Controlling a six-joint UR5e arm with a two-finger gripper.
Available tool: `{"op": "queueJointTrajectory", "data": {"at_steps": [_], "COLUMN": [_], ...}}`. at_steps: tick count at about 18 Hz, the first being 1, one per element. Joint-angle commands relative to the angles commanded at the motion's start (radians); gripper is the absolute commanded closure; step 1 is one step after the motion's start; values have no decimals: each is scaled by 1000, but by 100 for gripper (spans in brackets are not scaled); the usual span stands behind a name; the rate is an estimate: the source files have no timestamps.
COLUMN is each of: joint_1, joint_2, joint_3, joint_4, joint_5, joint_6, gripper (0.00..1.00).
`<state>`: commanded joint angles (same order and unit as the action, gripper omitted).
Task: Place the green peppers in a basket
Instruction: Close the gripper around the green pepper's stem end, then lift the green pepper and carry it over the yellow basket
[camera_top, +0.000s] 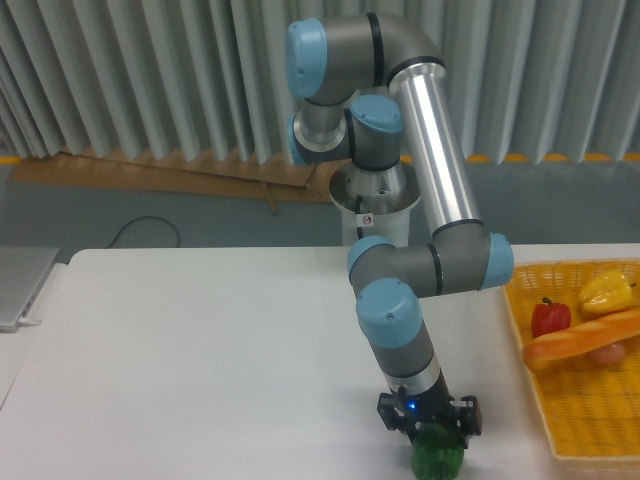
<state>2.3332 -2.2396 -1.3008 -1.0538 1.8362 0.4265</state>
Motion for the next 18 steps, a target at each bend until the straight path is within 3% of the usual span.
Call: {"op": "queueJointTrajectory", "data": {"at_steps": [13,18], "joint_1": [21,81], "joint_2": [57,121], "joint_3": [-8,-38], "joint_4": [-6,-14], "joint_5": [-23,-49], "joint_6": [20,67], "gripper": [43,43]}}
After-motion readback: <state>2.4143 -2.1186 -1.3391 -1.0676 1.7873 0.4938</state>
